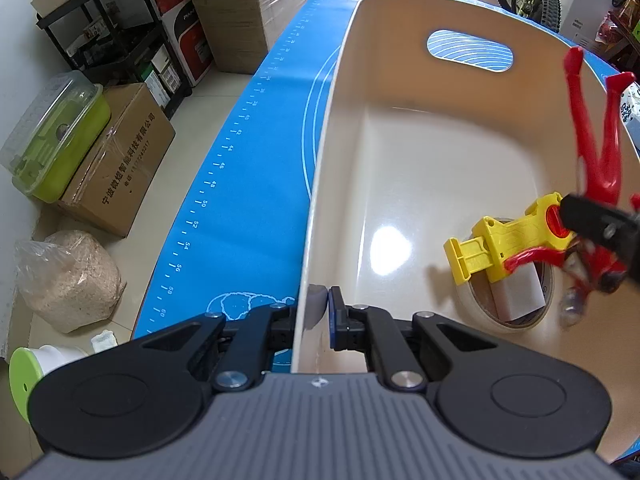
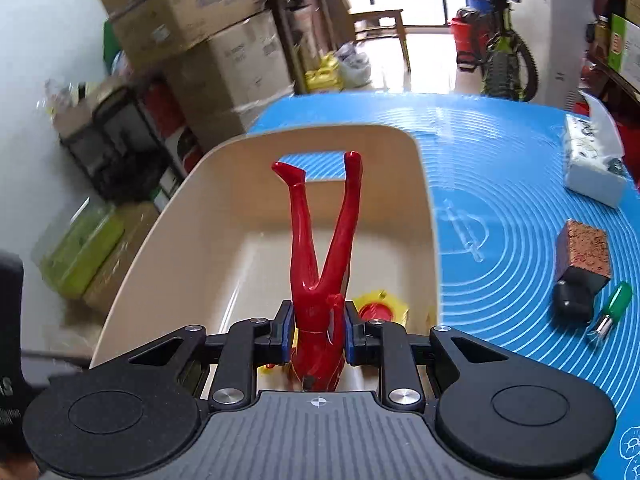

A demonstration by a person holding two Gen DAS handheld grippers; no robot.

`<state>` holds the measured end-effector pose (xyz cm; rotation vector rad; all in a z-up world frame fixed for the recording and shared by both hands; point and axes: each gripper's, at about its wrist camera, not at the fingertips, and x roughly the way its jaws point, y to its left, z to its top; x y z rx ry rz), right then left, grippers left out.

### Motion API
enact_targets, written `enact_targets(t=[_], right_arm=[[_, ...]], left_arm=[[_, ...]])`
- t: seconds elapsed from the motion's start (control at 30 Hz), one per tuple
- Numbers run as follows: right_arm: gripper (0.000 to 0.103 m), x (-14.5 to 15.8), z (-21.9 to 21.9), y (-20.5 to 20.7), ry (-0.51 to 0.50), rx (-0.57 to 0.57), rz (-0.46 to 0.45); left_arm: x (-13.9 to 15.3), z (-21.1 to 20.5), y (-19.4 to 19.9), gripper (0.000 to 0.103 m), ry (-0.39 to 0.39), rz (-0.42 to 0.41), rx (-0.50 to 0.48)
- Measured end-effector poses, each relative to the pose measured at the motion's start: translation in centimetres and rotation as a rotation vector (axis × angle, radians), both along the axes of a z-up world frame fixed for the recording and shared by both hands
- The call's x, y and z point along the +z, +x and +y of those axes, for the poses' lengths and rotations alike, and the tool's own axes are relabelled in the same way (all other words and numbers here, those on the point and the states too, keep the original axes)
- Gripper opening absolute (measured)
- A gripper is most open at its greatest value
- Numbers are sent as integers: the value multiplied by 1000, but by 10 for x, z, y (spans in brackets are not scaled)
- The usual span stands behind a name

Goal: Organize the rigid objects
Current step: 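Carry the red figure into the bin and release it with the right gripper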

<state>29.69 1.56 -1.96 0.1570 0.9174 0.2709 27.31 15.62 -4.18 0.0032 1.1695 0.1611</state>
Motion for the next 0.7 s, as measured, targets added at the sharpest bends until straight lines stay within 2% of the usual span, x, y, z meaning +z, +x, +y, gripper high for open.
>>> enact_targets(t=[0.13, 0.2, 0.23, 0.27, 0.3, 0.37, 0.53, 0.7], right_arm=[[34, -5, 10, -3, -34, 52, 27], [44, -3, 9, -7, -36, 51, 16], [46, 0, 8, -9, -29, 52, 3], [52, 3, 6, -11, -30, 53, -10], [65, 7, 5, -13, -36, 50, -25], [73, 16, 0, -16, -34, 38, -56], [79, 33, -21, -23, -19, 12, -82], [85, 42, -49, -34, -56, -16, -100]], left_arm=[[0, 0, 0, 11, 1, -1, -1], [0, -1, 0, 11, 0, -1, -1], [-1, -1, 1, 11, 1, -1, -1], [-1, -1, 1, 11, 1, -1, -1], [-1, -1, 1, 11, 0, -1, -1], [-2, -1, 1, 11, 0, 0, -1], [-1, -1, 1, 11, -3, -1, 1], [0, 0, 0, 11, -6, -1, 2]])
